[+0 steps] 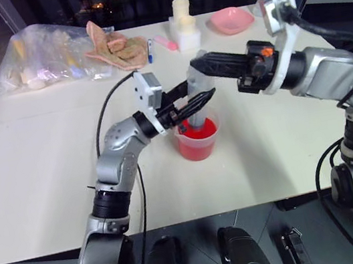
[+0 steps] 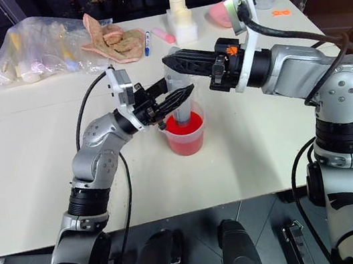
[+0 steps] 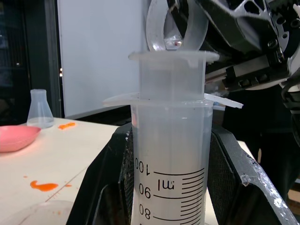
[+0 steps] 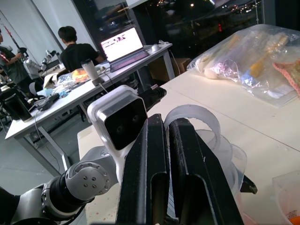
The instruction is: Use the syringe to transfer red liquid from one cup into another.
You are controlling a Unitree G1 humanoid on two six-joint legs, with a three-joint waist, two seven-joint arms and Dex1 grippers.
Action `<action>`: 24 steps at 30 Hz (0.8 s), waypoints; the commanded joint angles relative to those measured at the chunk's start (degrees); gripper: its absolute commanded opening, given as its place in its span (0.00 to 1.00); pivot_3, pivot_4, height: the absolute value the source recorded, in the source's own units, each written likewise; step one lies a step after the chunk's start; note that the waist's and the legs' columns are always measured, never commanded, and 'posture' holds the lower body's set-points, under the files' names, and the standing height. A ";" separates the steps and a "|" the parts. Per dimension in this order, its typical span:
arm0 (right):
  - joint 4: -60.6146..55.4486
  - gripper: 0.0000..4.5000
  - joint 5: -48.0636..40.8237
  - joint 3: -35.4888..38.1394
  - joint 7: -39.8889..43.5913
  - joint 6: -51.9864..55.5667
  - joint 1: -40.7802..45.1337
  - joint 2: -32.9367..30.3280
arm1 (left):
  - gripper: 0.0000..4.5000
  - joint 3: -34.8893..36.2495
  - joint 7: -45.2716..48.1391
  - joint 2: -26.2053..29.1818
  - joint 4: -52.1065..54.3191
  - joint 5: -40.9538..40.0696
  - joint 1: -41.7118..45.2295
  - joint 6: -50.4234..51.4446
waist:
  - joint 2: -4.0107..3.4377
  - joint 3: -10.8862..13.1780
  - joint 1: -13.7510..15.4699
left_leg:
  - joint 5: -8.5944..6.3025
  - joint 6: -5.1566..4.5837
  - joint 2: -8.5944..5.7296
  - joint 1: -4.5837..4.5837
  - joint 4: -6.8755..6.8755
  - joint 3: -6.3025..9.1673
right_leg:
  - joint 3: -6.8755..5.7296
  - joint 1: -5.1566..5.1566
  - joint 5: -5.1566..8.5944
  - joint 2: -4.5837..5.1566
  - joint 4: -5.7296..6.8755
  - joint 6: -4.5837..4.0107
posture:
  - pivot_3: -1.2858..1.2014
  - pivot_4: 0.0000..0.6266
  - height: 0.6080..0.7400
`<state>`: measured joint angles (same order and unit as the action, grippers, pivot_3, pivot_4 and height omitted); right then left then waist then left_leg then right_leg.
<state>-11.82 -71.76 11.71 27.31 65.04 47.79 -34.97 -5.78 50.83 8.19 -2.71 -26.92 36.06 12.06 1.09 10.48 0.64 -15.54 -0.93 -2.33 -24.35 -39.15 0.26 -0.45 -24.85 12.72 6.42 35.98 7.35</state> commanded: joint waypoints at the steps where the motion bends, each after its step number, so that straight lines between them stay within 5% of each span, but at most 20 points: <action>1: -1.39 0.02 -2.76 3.84 0.40 -2.60 4.70 -0.60 | 0.34 -2.24 0.69 -0.05 -0.70 1.02 -1.31 1.47 | 0.00 0.00 -0.01 | 0.00 0.00 0.00 0.00 0.00 0.00 | 0.00 0.00 0.00 0.00 0.00 0.00 | 0.52 0.24 1.00; 14: -2.69 0.02 -3.86 3.52 0.53 -1.91 3.17 -0.92 | 0.34 0.69 -2.59 -1.88 1.12 -2.90 1.15 6.05 | 0.00 0.00 0.01 | -0.01 -0.01 0.00 -0.01 0.00 0.00 | 0.00 0.00 0.00 0.01 -0.01 0.00 | 0.52 0.24 1.00; 17: -2.74 0.19 -4.46 3.70 0.48 -1.54 2.84 -0.98 | 0.34 1.17 -2.88 -1.85 1.83 -3.42 1.70 7.17 | 0.00 0.00 0.00 | -0.01 -0.01 0.00 -0.01 0.00 0.00 | 0.00 0.00 0.00 0.00 -0.01 0.00 | 0.52 0.24 1.00; 23: -2.89 0.84 -5.11 4.21 1.47 -0.43 1.40 -3.72 | 0.34 2.45 -3.67 -1.62 2.59 -4.24 2.17 8.46 | -0.01 0.01 0.00 | -0.01 -0.01 0.00 -0.01 0.00 0.01 | -0.01 0.00 0.00 0.00 -0.01 0.00 | 0.52 0.24 1.00; 24: -3.11 0.84 -5.35 4.50 2.37 -0.11 0.83 -4.88 | 0.34 2.89 -4.06 -1.68 2.80 -4.70 2.33 8.89 | -0.01 0.01 0.01 | -0.01 -0.02 0.00 -0.01 0.00 0.00 | -0.01 0.00 0.00 0.00 -0.01 0.00 | 0.52 0.24 1.00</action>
<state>-12.79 -75.33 13.51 27.91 65.39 48.35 -37.81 -3.68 47.26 6.68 -1.73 -30.46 36.89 20.51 1.08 10.49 0.65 -15.55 -0.95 -2.33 -24.36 -39.15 0.27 -0.46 -24.85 12.73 6.42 35.97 7.35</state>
